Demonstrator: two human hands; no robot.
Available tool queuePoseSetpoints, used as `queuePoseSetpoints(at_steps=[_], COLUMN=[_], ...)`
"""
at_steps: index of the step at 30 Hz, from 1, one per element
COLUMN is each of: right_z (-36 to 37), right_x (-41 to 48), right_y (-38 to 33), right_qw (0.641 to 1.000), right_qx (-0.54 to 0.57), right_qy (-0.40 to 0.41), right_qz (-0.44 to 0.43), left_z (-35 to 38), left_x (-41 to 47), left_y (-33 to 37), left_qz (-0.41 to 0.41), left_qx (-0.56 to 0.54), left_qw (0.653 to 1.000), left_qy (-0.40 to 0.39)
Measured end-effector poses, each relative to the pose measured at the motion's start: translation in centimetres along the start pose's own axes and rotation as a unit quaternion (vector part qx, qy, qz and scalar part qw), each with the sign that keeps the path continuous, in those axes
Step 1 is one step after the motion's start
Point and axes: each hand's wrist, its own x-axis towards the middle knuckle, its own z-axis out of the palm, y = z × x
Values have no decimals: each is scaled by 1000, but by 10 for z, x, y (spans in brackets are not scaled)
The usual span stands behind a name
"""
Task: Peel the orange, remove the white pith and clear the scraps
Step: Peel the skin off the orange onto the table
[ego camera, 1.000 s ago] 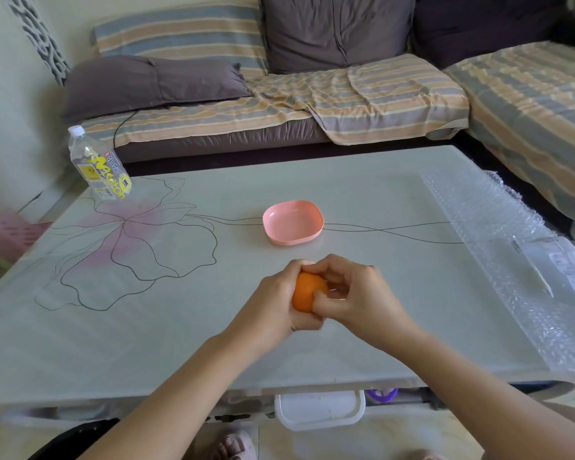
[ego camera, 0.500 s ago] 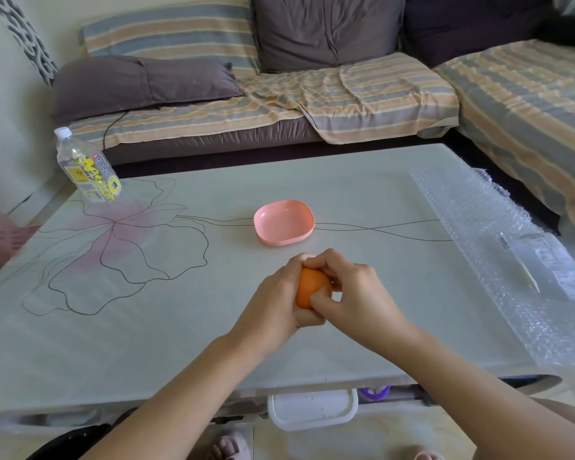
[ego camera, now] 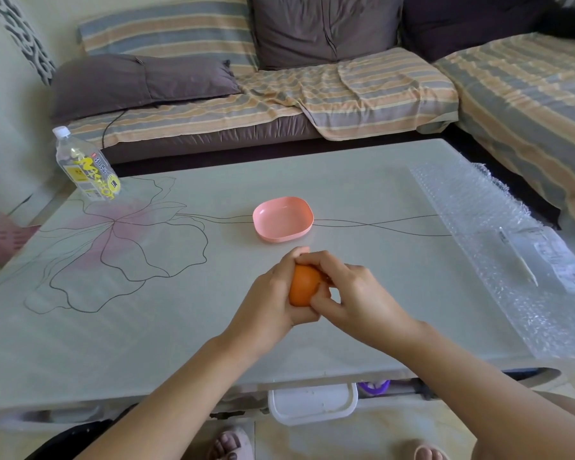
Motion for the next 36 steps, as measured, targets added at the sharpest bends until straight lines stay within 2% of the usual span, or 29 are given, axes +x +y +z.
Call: queuePoseSetpoints(at_steps=[3,6,9,11,15,20,32,36], right_z=[-5,-13,-16,-16,-12,-6,-6,-9], right_x=[-2,0,2,1,-1,-1,-2,-4], right_y=[4,5,3,1,-1,-5,-11,-10], right_qw=[996,975,965,968,992,998,995,990], right_qx=[88,217,258,248,124,26,41,111], right_qy=[-12,-1,12,18,30,44,68,78], right_qz=[9,44,38,30,6,20,53,47], left_z=[-5,-10,-10,-8,-5,-1,5,2], left_x=[-2,-2,-4,-5,-7,-6,-3,-4], left_y=[2,6,10,12,10,9,14,20], left_qz=[-5,3,9,6,-2,-18,-3,19], left_qx=[-15,-8,-10,-11,-20,-18,-26,-38], left_qw=[1000,999,999,999,999,1000,999,998], left_qy=[11,33,37,38,24,10,28,48])
